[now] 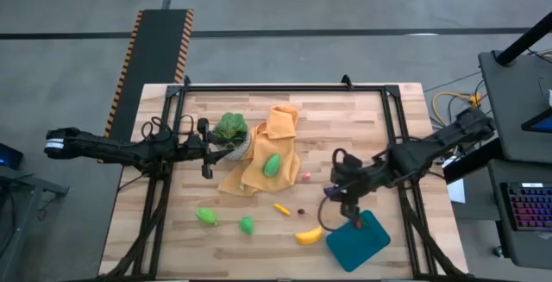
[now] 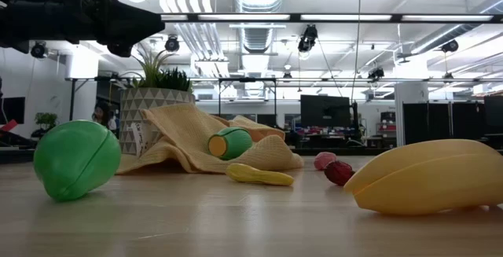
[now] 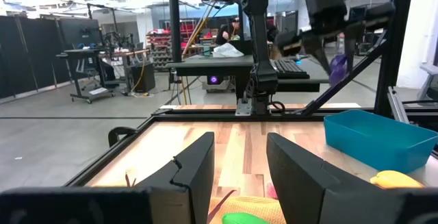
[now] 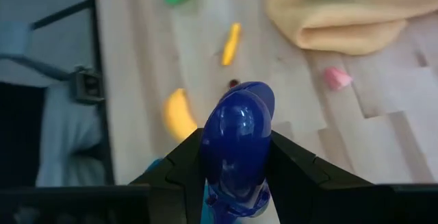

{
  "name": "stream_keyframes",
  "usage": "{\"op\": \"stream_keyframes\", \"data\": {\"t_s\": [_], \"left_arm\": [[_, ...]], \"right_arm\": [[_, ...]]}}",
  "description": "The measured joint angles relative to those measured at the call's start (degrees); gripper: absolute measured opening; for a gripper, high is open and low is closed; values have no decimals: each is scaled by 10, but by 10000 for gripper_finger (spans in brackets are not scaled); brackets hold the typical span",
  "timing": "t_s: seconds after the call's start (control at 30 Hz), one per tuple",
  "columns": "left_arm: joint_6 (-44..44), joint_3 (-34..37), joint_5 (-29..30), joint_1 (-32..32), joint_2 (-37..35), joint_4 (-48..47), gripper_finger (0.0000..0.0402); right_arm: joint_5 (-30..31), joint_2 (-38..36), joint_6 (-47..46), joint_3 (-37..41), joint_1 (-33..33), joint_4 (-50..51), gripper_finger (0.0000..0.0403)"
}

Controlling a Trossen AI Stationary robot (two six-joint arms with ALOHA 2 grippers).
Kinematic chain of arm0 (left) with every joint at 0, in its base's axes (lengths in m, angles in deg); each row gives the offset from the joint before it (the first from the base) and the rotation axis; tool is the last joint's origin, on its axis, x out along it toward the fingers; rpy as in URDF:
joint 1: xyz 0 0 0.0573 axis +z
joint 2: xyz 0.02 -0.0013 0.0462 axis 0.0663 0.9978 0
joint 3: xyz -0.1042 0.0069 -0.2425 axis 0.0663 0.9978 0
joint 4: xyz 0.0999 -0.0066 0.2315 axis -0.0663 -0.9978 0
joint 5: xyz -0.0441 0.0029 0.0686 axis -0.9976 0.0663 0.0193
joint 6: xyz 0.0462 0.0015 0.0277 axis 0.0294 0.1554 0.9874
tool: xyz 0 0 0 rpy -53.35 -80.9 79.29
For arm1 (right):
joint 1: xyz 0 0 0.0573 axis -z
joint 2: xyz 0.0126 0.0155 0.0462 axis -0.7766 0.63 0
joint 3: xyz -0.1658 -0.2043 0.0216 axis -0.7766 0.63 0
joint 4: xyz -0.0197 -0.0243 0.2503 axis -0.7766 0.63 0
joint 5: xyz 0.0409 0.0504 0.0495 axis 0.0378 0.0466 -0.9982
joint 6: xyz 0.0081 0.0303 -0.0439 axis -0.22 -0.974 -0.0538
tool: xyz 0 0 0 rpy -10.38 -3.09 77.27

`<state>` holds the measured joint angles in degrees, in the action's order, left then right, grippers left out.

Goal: Pick and placing Produce into tupperware
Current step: Put the eggplant into the blue bin

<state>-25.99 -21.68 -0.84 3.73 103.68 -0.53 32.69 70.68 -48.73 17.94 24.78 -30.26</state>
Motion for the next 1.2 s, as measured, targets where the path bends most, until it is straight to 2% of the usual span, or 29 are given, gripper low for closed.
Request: {"op": "stream_keyframes", "data": {"t_s": [0.23, 0.4, 0.77, 1.2], "left_arm": [[0, 0, 0, 0, 0, 0, 121], [0, 0, 0, 0, 0, 0, 121], [0, 0, 0, 0, 0, 0, 121], [0, 0, 0, 0, 1, 0, 121]], "right_arm": [[-37, -40, 0, 0, -44, 0, 122], [-40, -48, -21, 0, -82, -1, 123], [-34, -27, -174, 2, -157, 72, 118], [-23, 40, -348, 44, -205, 73, 113]]}}
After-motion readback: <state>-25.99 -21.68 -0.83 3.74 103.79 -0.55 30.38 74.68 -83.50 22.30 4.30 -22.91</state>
